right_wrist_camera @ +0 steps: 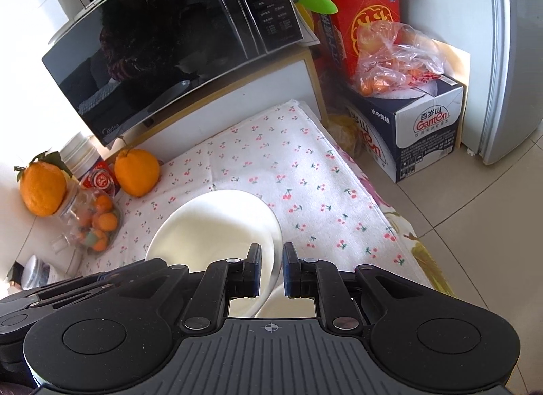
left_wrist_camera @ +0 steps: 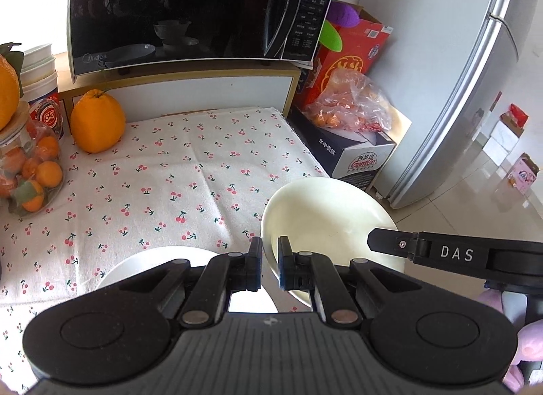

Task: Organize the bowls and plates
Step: 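Lift the cream-white bowl with both grippers and carry it toward the nested bowls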

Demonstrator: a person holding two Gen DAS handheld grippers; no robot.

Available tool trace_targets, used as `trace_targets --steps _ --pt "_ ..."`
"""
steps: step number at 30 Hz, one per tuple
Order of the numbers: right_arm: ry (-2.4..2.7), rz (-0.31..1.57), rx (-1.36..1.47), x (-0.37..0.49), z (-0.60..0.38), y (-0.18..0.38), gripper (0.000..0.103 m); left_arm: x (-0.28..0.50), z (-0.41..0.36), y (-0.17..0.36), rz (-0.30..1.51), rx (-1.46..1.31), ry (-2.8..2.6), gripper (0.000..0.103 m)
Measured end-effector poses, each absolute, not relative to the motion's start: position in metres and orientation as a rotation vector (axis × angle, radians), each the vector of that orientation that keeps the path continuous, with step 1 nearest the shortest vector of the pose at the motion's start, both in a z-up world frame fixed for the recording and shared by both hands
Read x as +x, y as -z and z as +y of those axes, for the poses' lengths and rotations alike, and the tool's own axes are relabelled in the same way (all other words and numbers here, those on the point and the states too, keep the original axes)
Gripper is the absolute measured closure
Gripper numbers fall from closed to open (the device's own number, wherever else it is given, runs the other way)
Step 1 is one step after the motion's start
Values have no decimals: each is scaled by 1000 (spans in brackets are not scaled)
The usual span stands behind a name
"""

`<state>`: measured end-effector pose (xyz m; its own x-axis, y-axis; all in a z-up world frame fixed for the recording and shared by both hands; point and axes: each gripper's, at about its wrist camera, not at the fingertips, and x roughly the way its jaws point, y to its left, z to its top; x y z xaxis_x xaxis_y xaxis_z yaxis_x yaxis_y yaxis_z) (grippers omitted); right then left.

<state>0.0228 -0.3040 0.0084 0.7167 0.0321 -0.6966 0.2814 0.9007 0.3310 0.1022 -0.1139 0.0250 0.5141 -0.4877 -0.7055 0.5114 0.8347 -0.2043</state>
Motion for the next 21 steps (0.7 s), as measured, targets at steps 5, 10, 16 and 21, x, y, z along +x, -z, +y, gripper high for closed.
trace_targets --steps 5,10,16,21 --pt "144 775 417 9 -309 -14 90 83 -119 -29 812 86 630 95" --pt "164 815 374 2 -309 -12 90 74 -121 -29 829 90 663 94" --pt "194 848 346 -6 -311 -12 90 65 -131 -22 855 128 674 94" --pt "213 880 348 -11 -317 -7 90 59 -140 -19 870 159 678 94"
